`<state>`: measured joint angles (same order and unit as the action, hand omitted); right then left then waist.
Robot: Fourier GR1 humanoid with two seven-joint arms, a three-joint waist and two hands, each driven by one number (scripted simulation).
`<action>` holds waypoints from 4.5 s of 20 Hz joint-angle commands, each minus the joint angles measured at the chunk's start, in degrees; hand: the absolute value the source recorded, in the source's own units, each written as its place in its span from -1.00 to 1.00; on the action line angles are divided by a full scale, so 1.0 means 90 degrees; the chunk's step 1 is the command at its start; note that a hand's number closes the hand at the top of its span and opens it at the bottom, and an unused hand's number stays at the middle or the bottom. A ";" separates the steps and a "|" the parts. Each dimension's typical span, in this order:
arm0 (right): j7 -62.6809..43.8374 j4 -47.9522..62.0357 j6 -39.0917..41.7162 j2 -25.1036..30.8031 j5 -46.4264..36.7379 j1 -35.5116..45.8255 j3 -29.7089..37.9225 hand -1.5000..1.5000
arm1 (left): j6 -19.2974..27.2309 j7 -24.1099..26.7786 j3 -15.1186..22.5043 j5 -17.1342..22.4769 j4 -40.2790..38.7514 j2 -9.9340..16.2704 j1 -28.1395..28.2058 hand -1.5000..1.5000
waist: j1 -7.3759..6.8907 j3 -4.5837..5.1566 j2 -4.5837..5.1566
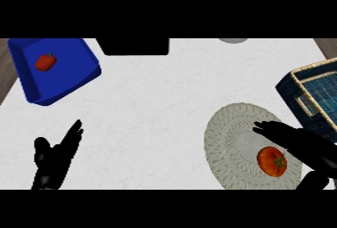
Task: Pick the tomato from the placemat and place it in the basket
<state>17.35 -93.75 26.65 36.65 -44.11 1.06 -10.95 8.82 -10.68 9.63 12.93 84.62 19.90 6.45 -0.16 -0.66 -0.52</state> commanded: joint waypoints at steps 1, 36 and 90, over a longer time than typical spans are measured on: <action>0.0073 0.0079 -0.0235 -0.0257 -0.0231 -0.0082 -0.0168 -1.00 | -0.0236 -0.0283 -0.0094 0.0132 -0.0680 -0.0002 0.0056 0.00 | 0.0027 0.0074 0.0066; -0.0156 -0.2967 -0.1611 -0.0226 -0.0811 -0.3071 0.0783 1.00 | -0.0276 -0.0151 -0.0378 -0.0289 -0.0372 -0.0321 0.0584 0.00 | 0.0346 0.0089 0.0008; -0.2612 0.3757 -0.0479 0.2279 0.6675 0.3083 0.3600 1.00 | -0.0783 -0.0016 -0.0725 -0.0460 -0.0972 -0.0370 -0.0097 0.00 | -0.0200 0.0072 0.0144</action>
<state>-11.81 -67.45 21.57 58.48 19.20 26.29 23.24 3.27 -12.56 4.69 8.34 83.80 16.35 5.08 -2.00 -0.53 0.01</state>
